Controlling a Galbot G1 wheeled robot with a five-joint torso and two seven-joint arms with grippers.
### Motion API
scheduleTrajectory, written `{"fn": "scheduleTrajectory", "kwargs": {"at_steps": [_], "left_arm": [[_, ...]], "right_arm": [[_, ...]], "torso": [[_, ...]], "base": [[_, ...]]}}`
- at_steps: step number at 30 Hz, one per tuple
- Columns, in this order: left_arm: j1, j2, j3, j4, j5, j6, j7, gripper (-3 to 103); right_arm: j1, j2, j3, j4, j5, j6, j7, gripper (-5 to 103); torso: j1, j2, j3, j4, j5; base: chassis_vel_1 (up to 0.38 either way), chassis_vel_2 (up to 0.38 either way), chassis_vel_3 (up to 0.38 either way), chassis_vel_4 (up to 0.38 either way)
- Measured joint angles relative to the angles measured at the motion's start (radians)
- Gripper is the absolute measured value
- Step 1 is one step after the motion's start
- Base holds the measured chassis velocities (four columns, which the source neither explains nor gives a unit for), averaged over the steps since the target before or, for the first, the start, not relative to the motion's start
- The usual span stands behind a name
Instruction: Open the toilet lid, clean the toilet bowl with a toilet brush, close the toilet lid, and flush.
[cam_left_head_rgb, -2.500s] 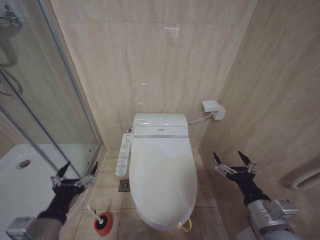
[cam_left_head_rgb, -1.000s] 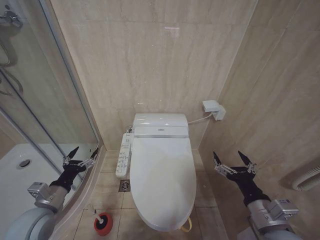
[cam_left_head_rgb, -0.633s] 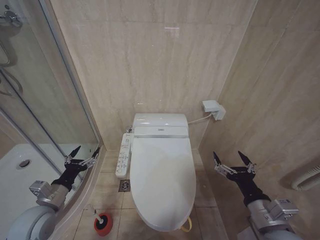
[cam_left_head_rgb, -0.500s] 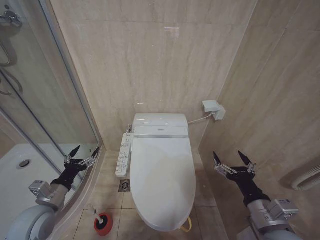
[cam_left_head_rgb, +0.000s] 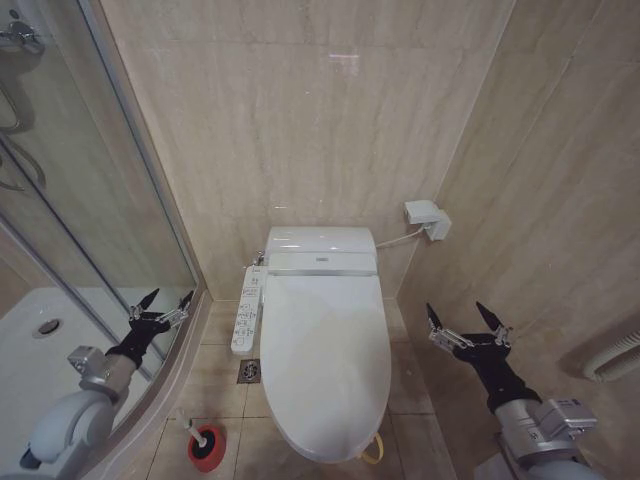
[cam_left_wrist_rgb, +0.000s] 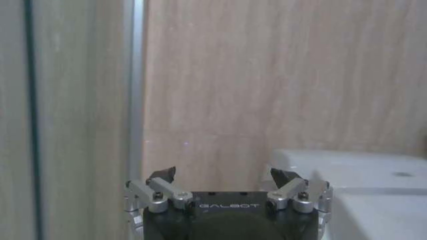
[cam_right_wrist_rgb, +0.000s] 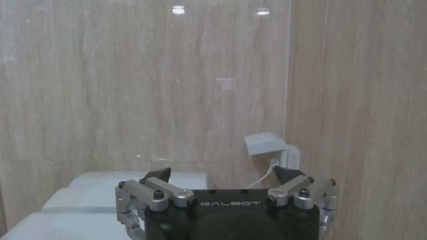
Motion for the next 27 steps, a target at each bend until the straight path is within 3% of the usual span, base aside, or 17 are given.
{"fn": "scheduleTrajectory", "kwargs": {"at_steps": [4, 9, 11, 18, 19, 26, 27], "left_arm": [[-0.077, 0.026, 0.044, 0.071, -0.013, -0.008, 0.008, 93], [-0.294, 0.076, 0.207, 0.226, -0.043, -0.045, 0.041, 93], [-0.305, 0.077, 0.217, 0.234, -0.045, -0.047, 0.045, 93], [-0.469, 0.064, 0.378, 0.376, -0.057, -0.081, 0.095, 93], [-0.499, 0.061, 0.408, 0.402, -0.057, -0.083, 0.098, 84], [-0.606, 0.049, 0.528, 0.473, -0.057, -0.084, 0.118, 84], [-0.619, 0.047, 0.541, 0.477, -0.057, -0.084, 0.120, 77]], "right_arm": [[0.000, 0.000, 0.000, 0.000, 0.000, 0.000, 0.000, 100], [0.000, 0.000, 0.000, 0.000, 0.000, 0.000, 0.000, 100], [0.000, 0.000, 0.000, 0.000, 0.000, 0.000, 0.000, 100], [0.000, 0.000, 0.000, 0.000, 0.000, 0.000, 0.000, 100], [0.000, 0.000, 0.000, 0.000, 0.000, 0.000, 0.000, 100], [0.000, 0.000, 0.000, 0.000, 0.000, 0.000, 0.000, 100], [0.000, 0.000, 0.000, 0.000, 0.000, 0.000, 0.000, 100]], "torso": [[0.000, 0.000, 0.000, 0.0000, 0.0001], [0.000, 0.000, 0.000, -0.0005, 0.0005], [0.000, 0.000, 0.000, -0.0004, 0.0004], [0.000, 0.000, 0.000, -0.0002, 0.0000], [0.000, 0.000, 0.000, -0.0002, 0.0000], [0.000, 0.000, 0.000, -0.0002, 0.0003], [0.000, 0.000, 0.000, -0.0003, 0.0002]], "base": [[0.000, 0.000, 0.000, 0.000], [0.000, 0.000, 0.000, 0.000], [0.000, 0.000, 0.000, 0.000], [0.000, 0.000, 0.000, 0.000], [0.000, 0.000, 0.000, 0.000], [0.000, 0.000, 0.000, 0.000], [0.000, 0.000, 0.000, 0.000]]}}
